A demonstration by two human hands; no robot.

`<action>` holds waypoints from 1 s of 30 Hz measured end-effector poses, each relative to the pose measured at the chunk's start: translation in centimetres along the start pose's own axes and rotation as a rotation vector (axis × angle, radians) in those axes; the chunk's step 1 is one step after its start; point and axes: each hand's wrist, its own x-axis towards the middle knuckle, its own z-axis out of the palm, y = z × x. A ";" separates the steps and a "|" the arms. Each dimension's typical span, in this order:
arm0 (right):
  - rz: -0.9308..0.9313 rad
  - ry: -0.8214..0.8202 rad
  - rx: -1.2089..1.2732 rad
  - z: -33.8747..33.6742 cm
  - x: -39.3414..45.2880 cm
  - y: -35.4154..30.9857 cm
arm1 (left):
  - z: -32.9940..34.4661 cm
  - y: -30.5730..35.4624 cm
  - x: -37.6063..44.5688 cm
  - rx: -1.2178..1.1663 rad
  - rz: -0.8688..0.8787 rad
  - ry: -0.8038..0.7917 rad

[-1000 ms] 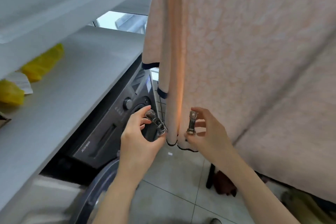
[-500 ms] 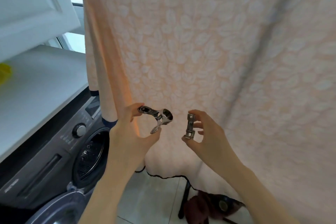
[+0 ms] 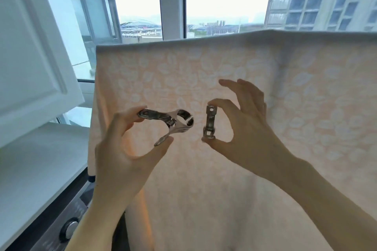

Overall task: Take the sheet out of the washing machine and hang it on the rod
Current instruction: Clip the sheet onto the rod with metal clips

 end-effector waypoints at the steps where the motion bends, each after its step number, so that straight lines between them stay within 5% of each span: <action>1: -0.021 -0.016 -0.055 -0.7 1.3 -0.1 | -0.4 0.5 0.9 -0.009 0.029 0.017; 17: -0.012 -0.173 -0.478 -4.6 9.1 -0.5 | -1.7 3.7 10.6 -0.010 0.279 0.141; 30: -0.051 -0.166 -0.497 -4.5 8.6 -0.4 | -1.2 6.1 17.0 0.281 0.361 -0.248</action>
